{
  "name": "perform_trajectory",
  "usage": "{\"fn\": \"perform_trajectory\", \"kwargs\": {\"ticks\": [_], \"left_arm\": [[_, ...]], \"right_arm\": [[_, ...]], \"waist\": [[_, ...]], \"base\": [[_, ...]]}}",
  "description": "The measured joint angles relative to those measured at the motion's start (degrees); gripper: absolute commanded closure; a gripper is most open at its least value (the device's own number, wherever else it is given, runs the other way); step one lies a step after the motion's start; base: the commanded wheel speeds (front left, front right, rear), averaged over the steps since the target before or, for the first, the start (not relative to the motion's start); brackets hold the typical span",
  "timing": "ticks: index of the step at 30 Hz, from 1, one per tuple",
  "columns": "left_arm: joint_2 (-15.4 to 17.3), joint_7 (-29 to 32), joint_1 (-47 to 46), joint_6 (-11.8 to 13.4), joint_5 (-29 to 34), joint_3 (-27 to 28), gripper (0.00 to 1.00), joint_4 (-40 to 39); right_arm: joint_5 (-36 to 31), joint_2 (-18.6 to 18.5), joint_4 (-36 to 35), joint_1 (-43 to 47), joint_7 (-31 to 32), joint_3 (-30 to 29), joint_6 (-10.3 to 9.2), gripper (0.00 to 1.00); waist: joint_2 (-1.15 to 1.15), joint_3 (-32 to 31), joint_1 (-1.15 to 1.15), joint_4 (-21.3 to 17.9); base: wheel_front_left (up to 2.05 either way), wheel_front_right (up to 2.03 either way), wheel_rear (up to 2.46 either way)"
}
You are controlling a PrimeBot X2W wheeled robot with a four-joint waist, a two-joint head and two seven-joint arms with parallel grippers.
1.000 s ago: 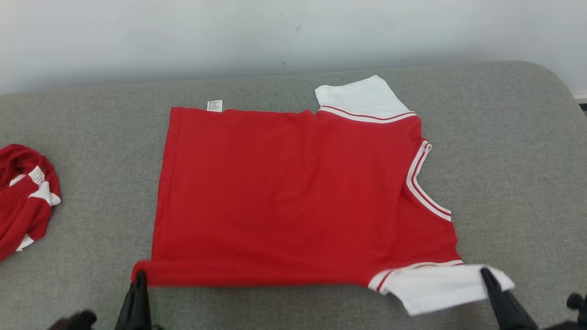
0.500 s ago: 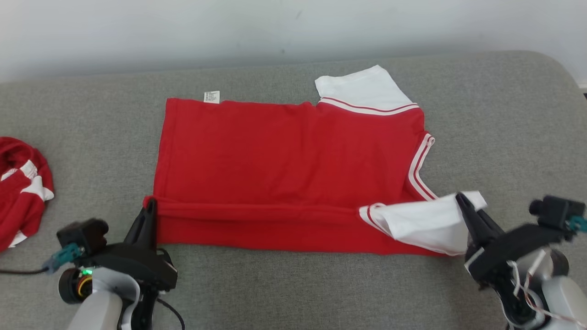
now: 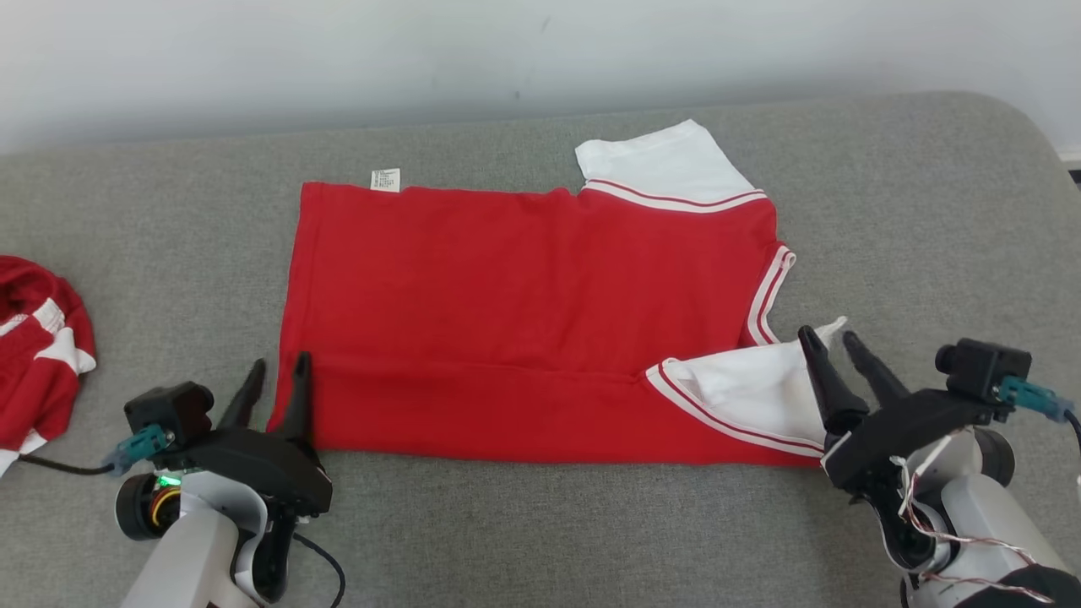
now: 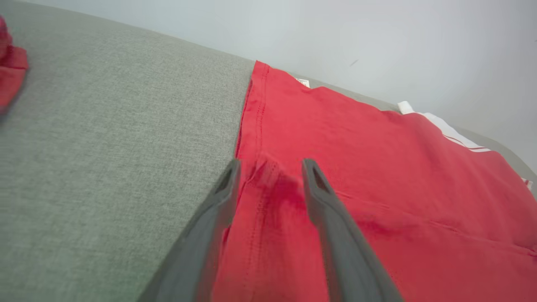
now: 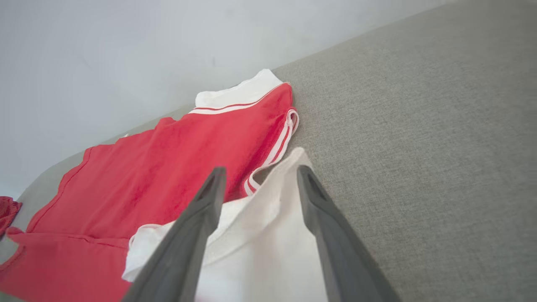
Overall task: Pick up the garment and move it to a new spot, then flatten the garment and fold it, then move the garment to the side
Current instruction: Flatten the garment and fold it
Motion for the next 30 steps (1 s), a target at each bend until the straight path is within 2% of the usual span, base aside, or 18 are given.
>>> {"fn": "perform_trajectory", "kwargs": {"ticks": [7, 12, 27, 28, 29, 30], "left_arm": [[-0.2, -3.3, 2.8, -0.6, -0.5, 0.3, 0.00, -1.0], [0.2, -3.8, 6.8, -1.0, -0.3, 0.0, 0.00, -2.7], [0.6, -4.3, 8.2, 0.0, 2.3, 0.2, 0.00, -0.7], [0.4, -4.3, 8.1, 0.0, 2.4, 0.2, 0.00, -0.4], [0.3, -4.3, 8.0, 0.0, 2.6, 0.3, 0.00, 0.1], [0.2, -4.3, 7.8, -0.1, 2.7, 0.4, 0.34, 0.6]], "right_arm": [[0.7, -3.0, -1.3, 5.4, -7.8, 2.8, 0.00, 0.00], [-2.0, -5.1, -2.6, 10.5, -10.8, 4.3, 0.00, 0.00], [-4.1, -2.5, 0.5, 12.5, -11.8, 4.8, 0.00, 0.00], [-4.1, -2.4, 0.9, 12.5, -11.8, 4.9, 0.00, 0.20], [-4.1, -2.2, 1.3, 12.3, -11.8, 5.0, 0.00, 0.20], [-4.1, -1.9, 1.7, 11.9, -11.8, 5.2, 0.00, 0.63]], "waist": [[0.00, -1.9, -0.01, 0.2], [0.00, -2.0, -0.02, 0.4], [0.00, 0.2, -0.01, 0.0], [0.00, 0.2, -0.01, 0.0], [0.00, 0.2, -0.01, -0.1], [0.00, 0.3, -0.01, -0.1]], "base": [[0.00, 0.00, 0.00], [0.00, 0.00, 0.00], [0.00, 0.00, 0.00], [0.00, 0.00, 0.00], [0.00, 0.00, 0.00], [0.00, 0.00, 0.00]]}}
